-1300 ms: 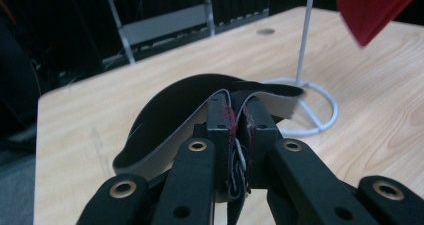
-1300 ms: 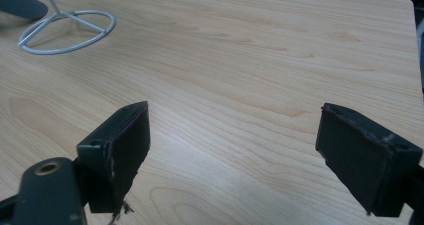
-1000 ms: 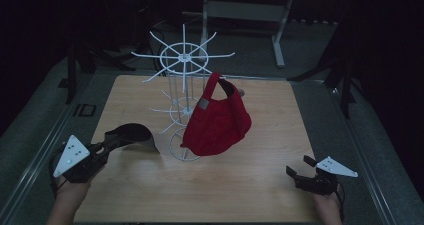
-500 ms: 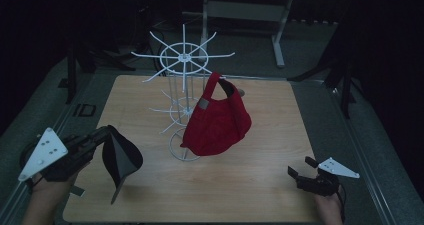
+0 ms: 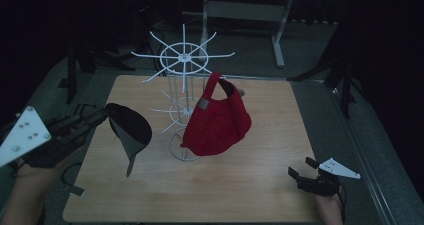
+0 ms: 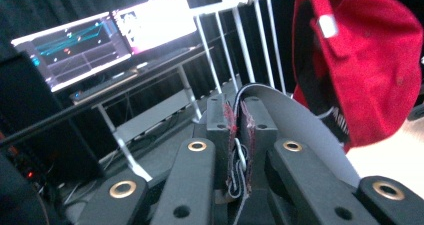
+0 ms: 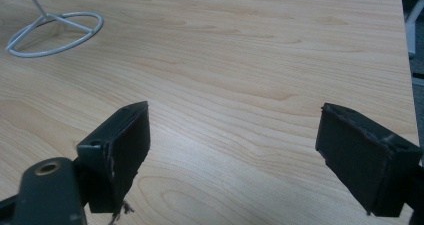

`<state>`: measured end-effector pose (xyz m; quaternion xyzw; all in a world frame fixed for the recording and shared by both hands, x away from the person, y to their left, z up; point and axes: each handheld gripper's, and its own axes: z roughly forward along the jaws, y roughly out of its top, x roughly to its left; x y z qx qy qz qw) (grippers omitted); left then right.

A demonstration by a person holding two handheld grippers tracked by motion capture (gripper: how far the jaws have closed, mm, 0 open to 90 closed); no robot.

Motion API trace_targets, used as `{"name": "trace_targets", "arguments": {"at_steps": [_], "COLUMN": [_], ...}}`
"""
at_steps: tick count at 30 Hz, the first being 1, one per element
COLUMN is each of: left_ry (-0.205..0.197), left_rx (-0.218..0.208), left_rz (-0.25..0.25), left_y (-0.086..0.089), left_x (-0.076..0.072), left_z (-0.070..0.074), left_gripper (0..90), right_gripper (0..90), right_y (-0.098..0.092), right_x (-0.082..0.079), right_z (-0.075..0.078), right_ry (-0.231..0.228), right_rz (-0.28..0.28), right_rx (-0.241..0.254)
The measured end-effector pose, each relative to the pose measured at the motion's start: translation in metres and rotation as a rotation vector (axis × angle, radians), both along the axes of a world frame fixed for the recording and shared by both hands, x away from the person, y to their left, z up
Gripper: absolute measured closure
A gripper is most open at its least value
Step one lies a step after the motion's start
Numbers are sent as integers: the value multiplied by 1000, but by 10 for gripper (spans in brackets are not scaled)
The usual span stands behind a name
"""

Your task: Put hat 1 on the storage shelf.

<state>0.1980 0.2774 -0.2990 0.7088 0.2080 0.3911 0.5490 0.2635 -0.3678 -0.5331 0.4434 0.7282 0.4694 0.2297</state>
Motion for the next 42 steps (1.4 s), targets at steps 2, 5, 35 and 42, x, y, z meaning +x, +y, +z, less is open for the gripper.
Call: {"name": "trace_targets", "arguments": {"at_steps": [2,5,35,42], "left_ry": [-5,-11,-27,-2], "left_rx": [-1,1,5,9], "left_rz": [-3,-3,-115,-168], "left_y": [-2,-5,-72,-78], "left_x": [2,5,41,38], "left_z": [8,16,76,67], "left_gripper": [851,851,849,849], "right_gripper": [142,142,142,142], "right_y": [0,0,-2,-3], "right_x": [0,0,0,0], "right_z": [0,0,-2,-2], "right_ry": [2,1,12,16], "right_rz": [-1,-1,-3,-9], "right_rx": [3,5,2,1]}}
